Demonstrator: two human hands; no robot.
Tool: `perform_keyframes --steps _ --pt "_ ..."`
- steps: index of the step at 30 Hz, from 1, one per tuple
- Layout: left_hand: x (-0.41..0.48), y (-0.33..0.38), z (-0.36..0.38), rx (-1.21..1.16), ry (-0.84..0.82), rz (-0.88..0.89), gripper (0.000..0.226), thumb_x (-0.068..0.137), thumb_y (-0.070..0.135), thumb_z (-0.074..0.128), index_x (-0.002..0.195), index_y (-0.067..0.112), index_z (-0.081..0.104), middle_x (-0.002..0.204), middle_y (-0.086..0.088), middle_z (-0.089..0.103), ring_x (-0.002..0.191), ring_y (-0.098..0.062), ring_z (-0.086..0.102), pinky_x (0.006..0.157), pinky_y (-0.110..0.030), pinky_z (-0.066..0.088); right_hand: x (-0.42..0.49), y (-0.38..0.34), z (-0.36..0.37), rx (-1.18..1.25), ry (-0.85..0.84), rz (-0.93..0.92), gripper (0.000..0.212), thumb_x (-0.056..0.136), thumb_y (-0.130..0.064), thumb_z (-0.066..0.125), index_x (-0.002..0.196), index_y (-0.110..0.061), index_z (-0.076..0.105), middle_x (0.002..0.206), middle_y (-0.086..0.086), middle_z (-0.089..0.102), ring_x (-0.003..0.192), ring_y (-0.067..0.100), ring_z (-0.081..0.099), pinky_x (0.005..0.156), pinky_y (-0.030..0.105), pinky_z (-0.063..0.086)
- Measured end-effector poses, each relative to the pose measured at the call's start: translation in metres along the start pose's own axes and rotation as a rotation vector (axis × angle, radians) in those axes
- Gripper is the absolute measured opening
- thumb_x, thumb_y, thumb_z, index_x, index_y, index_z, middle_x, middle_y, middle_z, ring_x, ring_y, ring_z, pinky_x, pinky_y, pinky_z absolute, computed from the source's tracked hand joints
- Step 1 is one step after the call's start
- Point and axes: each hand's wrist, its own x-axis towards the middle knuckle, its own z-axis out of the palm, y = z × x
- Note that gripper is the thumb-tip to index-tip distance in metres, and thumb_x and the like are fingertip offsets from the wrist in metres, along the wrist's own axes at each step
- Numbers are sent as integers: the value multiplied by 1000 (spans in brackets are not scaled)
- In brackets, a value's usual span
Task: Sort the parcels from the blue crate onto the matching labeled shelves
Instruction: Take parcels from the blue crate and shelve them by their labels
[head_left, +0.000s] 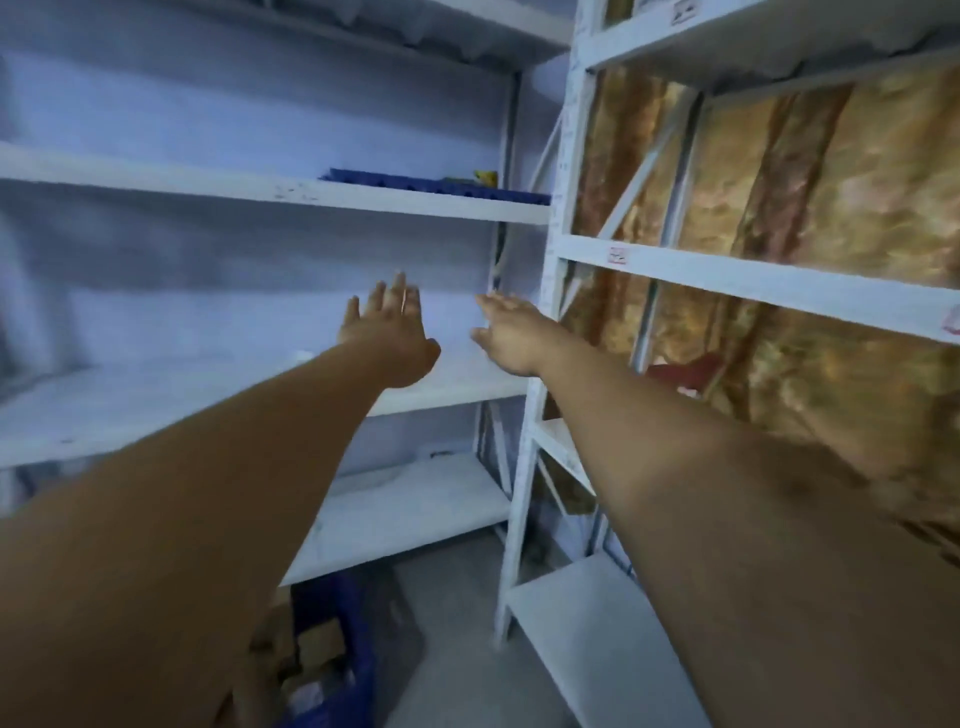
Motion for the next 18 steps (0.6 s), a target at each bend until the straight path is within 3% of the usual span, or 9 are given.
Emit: perform_keyframes --steps 10,18 --pt "-41 -202 93 86 -219 -384 73 98 44 32 152 9 -2 161 -6 -9 148 -25 -8 119 -47 1 113 -159 143 81 -190 -359 60 103 -40 33 155 -19 11 163 4 5 150 22 5 121 39 12" --pt "-23 -306 206 93 -424 -567 69 99 40 30 153 15 -5 160 -5 -13 147 -25 -13 117 -46 -4 207 -228 287 152 -363 -502 61 103 -44 33 155 -20 13 163 5 9 149 23 8 120 40 15"
